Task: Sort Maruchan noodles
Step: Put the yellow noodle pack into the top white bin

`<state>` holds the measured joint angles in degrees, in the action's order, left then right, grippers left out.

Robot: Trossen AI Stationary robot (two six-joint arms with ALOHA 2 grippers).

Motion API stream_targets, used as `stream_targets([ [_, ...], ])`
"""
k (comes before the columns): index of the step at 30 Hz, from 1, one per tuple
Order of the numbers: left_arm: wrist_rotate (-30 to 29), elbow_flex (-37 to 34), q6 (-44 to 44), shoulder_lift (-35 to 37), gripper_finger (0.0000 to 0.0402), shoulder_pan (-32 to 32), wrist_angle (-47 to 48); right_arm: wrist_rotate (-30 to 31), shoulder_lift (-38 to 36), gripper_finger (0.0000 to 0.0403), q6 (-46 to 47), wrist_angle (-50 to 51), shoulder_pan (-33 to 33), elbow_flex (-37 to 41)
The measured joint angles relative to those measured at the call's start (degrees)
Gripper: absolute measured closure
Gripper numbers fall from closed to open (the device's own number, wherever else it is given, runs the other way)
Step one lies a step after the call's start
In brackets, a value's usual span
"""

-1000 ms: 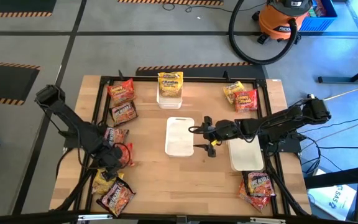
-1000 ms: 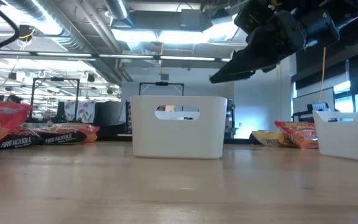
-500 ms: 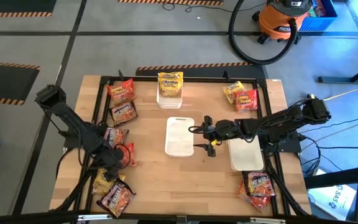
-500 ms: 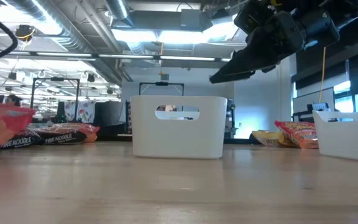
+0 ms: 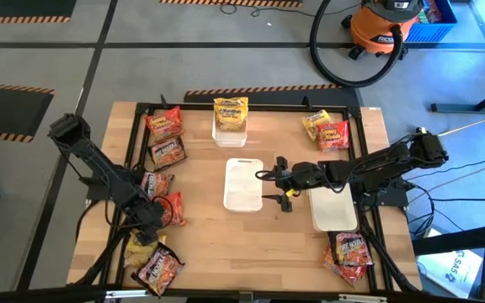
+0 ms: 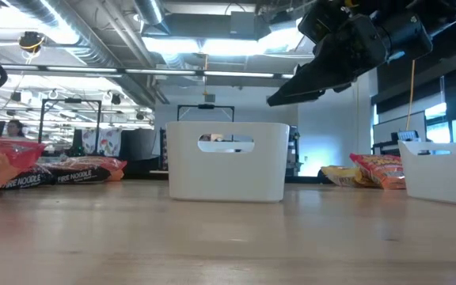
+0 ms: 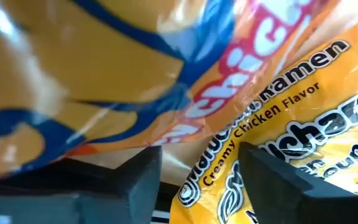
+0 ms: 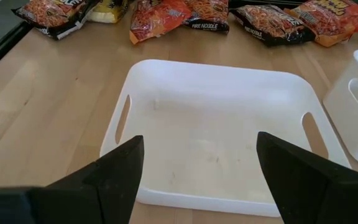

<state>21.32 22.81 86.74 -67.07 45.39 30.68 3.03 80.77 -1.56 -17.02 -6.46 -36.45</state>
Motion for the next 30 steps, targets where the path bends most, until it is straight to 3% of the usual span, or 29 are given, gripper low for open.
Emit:
stream_targets([
  [16, -4.53, -0.13, -6.2, -0.07, 0.0392, 0.09, -0.88, 0.04, 0.0, 0.0111, 0.0, 0.0, 0.09, 0.0],
  [20, -6.89, 0.5, -7.83, -0.13, 0.0398, 0.11, -0.71, 1.19, 0.0, 0.0111, -0.01, 0.0, 0.09, 0.0],
  [30, -23.7, 9.28, -16.95, -0.13, 0.0401, -1.65, 6.0, 3.04, 0.0, 0.0111, 0.28, -0.02, 0.09, 0.0],
])
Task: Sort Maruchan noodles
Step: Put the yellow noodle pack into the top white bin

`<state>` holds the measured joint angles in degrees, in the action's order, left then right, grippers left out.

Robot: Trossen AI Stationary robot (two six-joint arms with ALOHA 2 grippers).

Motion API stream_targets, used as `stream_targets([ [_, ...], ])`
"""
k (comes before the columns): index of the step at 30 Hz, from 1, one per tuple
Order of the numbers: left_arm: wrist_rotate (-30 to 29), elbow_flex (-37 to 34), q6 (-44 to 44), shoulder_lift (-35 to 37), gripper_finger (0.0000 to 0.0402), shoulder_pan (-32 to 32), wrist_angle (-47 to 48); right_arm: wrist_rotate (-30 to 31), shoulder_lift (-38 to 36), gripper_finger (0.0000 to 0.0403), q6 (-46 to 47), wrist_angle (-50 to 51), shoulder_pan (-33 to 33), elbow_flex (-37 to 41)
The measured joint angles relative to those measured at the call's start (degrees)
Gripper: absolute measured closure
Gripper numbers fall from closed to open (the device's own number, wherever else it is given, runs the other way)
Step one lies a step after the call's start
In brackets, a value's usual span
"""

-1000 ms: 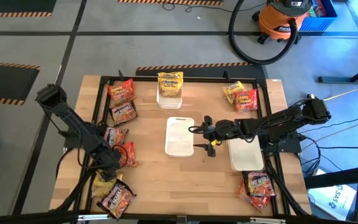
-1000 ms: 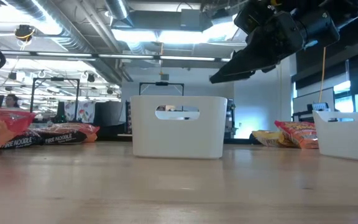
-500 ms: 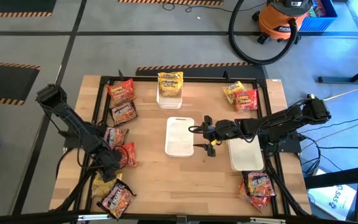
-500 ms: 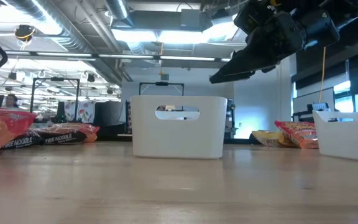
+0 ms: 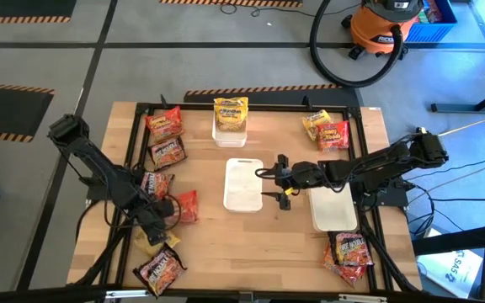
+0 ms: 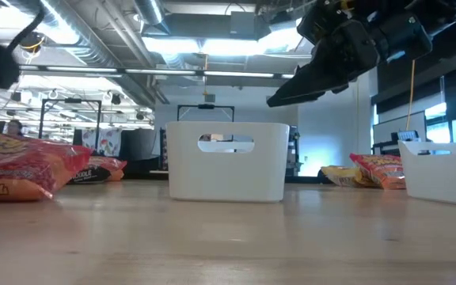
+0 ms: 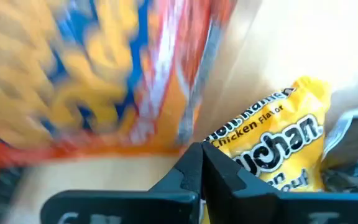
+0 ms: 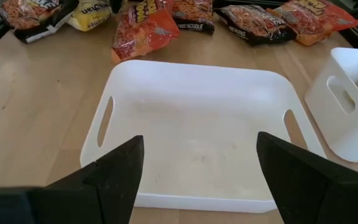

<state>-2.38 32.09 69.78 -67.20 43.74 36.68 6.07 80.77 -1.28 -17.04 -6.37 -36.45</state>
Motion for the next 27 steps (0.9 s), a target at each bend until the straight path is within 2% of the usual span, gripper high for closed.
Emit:
stream_targets([
  [10, -9.86, 8.94, -6.34, 0.04, 0.0401, -2.26, 9.42, -0.52, 0.0, 0.0111, 1.3, 0.02, 0.0, 0.0],
  [16, -16.18, 12.12, -9.02, 0.07, 0.0401, -2.66, 10.66, -0.65, 0.0, 0.0111, 2.47, 0.02, 0.0, 0.0],
  [23, -27.2, 14.37, -14.0, 0.08, 0.0401, -5.1, 10.34, -0.66, 0.0, 0.0111, 2.5, 0.02, 0.0, 0.0],
  [27, -26.52, 14.48, -16.38, 0.09, 0.0401, -7.35, 10.44, -0.66, 0.0, 0.0111, 2.5, 0.03, 0.0, 0.0],
])
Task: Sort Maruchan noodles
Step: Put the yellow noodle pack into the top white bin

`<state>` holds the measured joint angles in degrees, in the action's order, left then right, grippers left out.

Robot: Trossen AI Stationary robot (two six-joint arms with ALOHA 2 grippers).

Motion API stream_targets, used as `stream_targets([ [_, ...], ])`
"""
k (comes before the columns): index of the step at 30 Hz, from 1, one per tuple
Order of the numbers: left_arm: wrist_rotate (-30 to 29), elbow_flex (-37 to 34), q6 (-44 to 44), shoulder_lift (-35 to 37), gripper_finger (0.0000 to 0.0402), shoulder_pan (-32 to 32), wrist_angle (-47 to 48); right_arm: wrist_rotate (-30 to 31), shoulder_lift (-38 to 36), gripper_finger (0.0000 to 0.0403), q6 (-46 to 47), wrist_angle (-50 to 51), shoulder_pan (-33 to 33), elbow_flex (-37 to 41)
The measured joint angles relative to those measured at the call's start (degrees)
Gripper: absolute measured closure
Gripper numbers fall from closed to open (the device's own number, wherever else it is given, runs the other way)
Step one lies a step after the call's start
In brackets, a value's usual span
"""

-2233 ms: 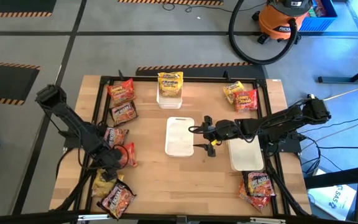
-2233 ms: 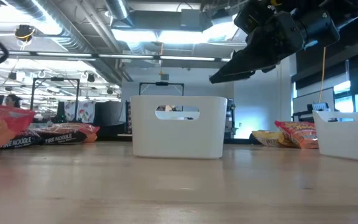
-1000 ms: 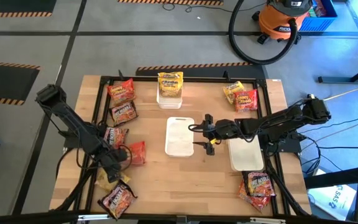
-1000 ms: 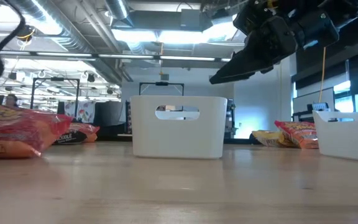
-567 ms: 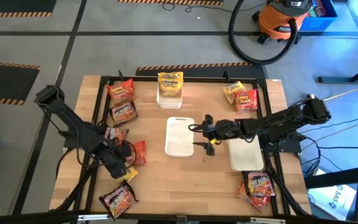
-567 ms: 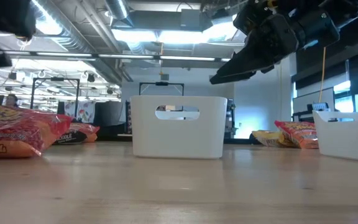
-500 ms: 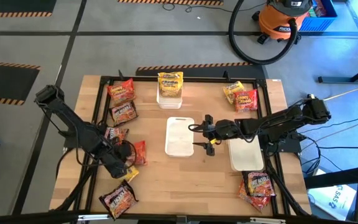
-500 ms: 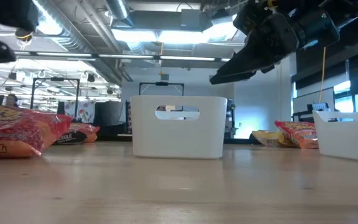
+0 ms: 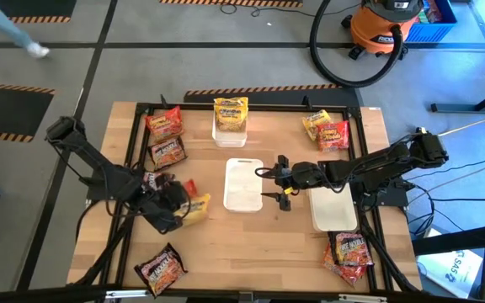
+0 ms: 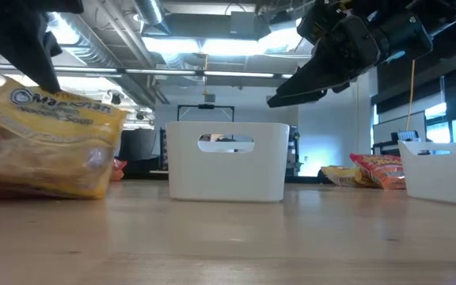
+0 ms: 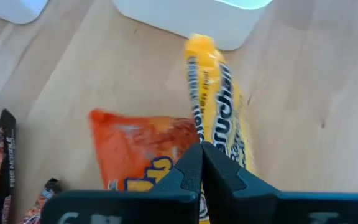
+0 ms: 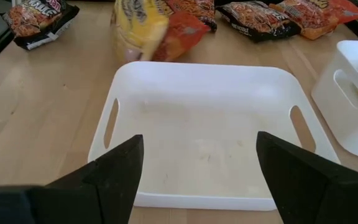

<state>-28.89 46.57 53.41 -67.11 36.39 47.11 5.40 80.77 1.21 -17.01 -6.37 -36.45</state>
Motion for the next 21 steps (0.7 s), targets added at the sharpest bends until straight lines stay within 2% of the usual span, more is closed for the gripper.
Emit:
stream_targets([
  [4, 1.31, 0.0, -2.52, 0.0, 0.0389, -0.39, -0.02, -0.01, 0.0, 0.0111, 0.0, 0.02, 0.0, 0.0],
  [8, 3.89, 0.0, -3.01, 0.0, 0.036, -0.48, 0.07, -0.01, 0.0, 0.0111, 0.0, 0.03, 0.0, 0.0],
  [16, 6.3, 0.0, -0.97, 0.0, 0.0277, -1.28, -1.23, -0.03, 0.0, 0.0111, 0.01, 0.06, 0.0, 0.0],
  [21, 8.85, 0.65, 1.88, 0.48, 0.0219, -4.74, -1.51, -0.01, 0.0, 0.0111, 0.02, 0.06, -0.02, 0.0],
])
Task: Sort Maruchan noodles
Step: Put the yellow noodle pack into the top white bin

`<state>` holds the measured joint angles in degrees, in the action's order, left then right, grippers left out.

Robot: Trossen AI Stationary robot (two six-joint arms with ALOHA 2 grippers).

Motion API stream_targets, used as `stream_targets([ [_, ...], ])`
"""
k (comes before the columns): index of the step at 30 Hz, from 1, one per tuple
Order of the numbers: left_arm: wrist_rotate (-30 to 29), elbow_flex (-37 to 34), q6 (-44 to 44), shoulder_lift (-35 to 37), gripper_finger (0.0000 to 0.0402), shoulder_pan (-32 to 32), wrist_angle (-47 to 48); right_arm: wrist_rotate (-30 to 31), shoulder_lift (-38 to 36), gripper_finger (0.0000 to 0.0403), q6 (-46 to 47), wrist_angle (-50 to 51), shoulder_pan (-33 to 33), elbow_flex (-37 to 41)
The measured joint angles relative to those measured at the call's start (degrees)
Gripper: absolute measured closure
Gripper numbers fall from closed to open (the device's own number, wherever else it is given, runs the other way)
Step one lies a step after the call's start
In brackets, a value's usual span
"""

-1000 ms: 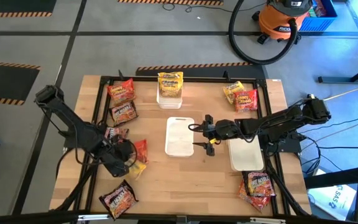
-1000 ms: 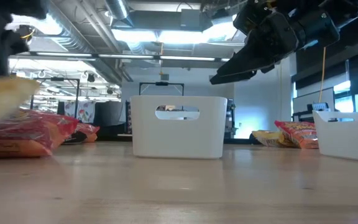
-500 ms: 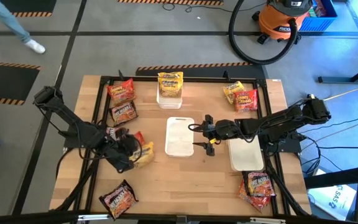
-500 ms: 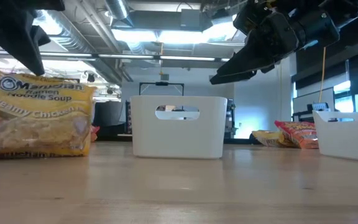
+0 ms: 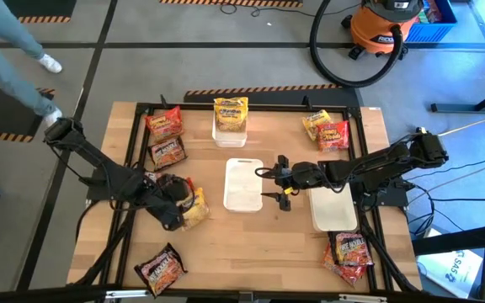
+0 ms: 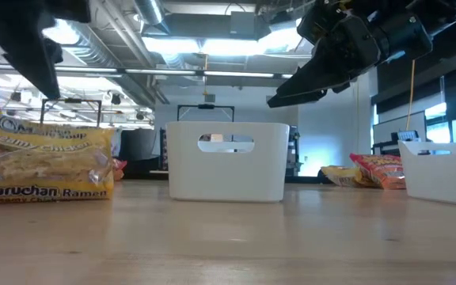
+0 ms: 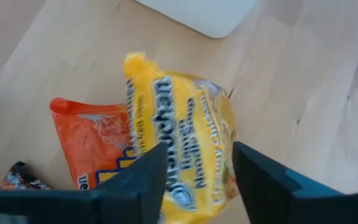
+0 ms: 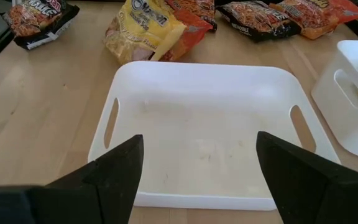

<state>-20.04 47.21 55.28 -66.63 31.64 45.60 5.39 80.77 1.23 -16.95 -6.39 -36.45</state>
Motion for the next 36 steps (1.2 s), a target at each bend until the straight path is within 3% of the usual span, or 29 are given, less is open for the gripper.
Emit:
stream_targets([
  [5, 0.41, 1.44, 1.18, 0.46, 0.0169, -4.23, 2.69, -0.02, 0.0, 0.0111, 0.03, 0.07, 0.0, 0.0],
  [9, 1.99, 1.58, 1.53, 0.44, 0.0151, -7.54, 7.12, -0.02, 0.0, 0.0111, 0.02, 0.55, 0.0, -0.02],
  [15, 9.41, -1.57, -2.68, 0.26, 0.0152, -12.72, 6.39, -0.02, 0.0, 0.0111, 0.04, 0.52, 0.0, -0.02],
  [23, 20.69, -8.93, -7.53, 0.26, 0.0154, -19.91, -5.11, -0.02, 0.0, 0.0111, 0.04, 0.52, 0.0, -0.02],
  [36, 29.87, -9.63, -7.91, 0.26, 0.0154, -20.88, -12.69, -0.02, 0.0, 0.0111, 0.04, 0.5, 0.0, -0.02],
])
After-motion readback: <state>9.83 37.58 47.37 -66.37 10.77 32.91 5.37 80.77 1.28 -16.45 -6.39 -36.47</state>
